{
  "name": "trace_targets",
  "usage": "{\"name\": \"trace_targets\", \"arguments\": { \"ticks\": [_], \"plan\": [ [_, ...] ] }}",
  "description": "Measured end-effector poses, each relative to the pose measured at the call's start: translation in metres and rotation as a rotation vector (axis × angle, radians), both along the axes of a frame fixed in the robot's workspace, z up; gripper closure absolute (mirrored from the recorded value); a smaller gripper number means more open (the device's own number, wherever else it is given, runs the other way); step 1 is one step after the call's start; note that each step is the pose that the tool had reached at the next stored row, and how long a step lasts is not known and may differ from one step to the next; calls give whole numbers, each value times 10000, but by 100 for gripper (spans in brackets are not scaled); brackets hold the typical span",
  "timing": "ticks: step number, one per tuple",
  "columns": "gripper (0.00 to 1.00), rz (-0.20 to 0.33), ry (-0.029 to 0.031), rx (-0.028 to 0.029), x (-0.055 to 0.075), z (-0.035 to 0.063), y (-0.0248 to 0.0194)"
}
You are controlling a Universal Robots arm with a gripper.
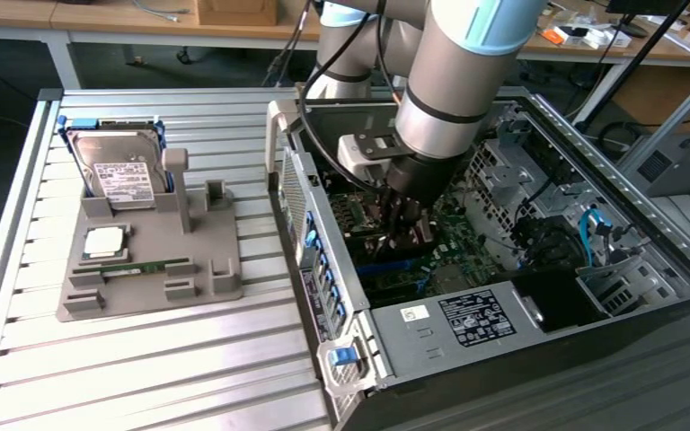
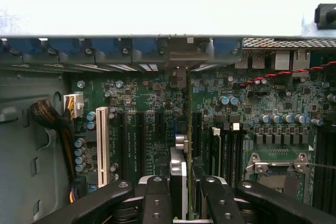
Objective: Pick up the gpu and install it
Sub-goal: 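Insert the gpu into the slot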
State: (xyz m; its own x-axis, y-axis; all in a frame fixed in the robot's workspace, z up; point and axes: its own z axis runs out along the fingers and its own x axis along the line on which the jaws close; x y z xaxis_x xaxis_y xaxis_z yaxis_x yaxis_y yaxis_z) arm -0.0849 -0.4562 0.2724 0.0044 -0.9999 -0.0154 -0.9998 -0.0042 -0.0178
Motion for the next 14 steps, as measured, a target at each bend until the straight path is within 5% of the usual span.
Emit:
{"name": "trace_targets", "arguments": {
  "ticks": [14],
  "plan": [
    [73, -77, 0, -7, -1, -31, -2]
  ]
}}
